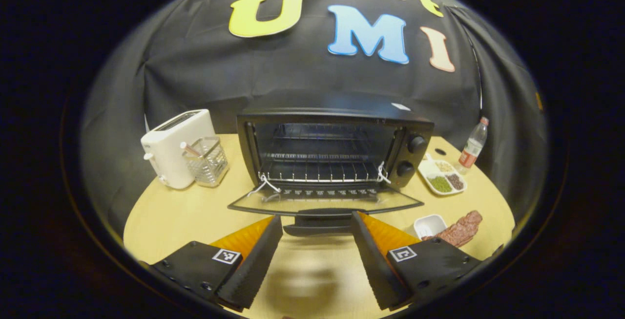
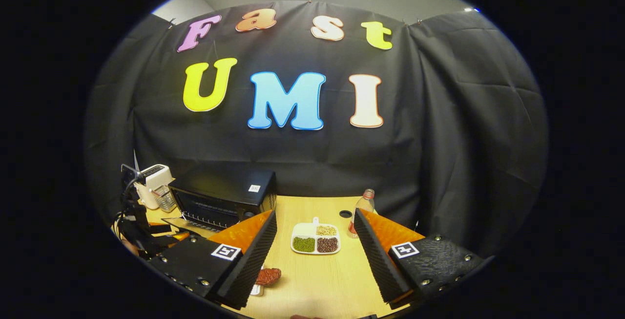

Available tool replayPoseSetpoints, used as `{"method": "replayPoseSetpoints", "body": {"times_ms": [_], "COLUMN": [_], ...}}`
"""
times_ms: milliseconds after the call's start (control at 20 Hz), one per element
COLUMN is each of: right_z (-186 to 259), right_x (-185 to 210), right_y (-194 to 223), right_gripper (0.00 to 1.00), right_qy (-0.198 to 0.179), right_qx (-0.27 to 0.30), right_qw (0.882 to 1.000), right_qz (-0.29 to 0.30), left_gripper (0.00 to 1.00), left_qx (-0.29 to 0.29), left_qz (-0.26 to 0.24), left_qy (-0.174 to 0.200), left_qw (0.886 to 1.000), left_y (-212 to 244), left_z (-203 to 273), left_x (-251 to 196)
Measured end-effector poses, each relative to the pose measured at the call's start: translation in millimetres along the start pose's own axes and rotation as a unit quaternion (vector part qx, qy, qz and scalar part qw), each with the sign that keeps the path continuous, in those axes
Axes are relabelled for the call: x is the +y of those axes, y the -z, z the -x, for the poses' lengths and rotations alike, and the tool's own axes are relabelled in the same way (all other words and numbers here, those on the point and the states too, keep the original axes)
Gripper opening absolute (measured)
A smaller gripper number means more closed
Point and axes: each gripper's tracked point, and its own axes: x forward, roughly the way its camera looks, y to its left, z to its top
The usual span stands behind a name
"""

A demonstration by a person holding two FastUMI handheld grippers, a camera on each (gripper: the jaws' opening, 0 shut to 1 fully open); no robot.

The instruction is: Open the electric oven with the left hand, put the food in, and close the electric oven.

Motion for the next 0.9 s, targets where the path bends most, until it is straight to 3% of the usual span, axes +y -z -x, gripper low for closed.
{"method": "replayPoseSetpoints", "body": {"times_ms": [200, 300, 450, 550, 650, 700, 750, 900], "right_z": [-3, -4, -7, -8, -11, -13, -16, -28], "right_x": [4, 2, 1, 1, 0, -1, -1, 4], "right_y": [-1, 1, 8, 9, 14, 18, 25, 54], "right_gripper": [0.96, 0.96, 0.96, 0.96, 0.96, 0.96, 0.96, 0.96], "right_qy": [-0.008, -0.009, -0.012, -0.014, -0.017, -0.018, -0.021, -0.05], "right_qx": [-0.001, 0.002, 0.012, 0.014, 0.019, 0.024, 0.033, 0.078], "right_qw": [1.0, 1.0, 1.0, 1.0, 1.0, 0.999, 0.999, 0.996], "right_qz": [0.01, 0.009, 0.003, 0.003, 0.01, 0.013, 0.012, -0.004], "left_gripper": [0.94, 0.97, 0.92, 0.98, 0.97, 0.92, 0.97, 0.97], "left_qx": [0.007, 0.009, 0.044, 0.064, 0.071, 0.071, 0.072, 0.074], "left_qz": [0.02, 0.003, 0.021, 0.034, 0.029, 0.028, 0.027, 0.028], "left_qy": [-0.018, -0.02, -0.022, -0.025, -0.029, -0.028, -0.027, -0.028], "left_qw": [1.0, 1.0, 0.999, 0.997, 0.997, 0.997, 0.997, 0.996], "left_y": [-6, 1, 31, 49, 56, 56, 56, 55], "left_z": [-15, -24, -28, -32, -39, -43, -44, -47], "left_x": [-2, -1, -3, 0, 2, 2, 1, -1]}}
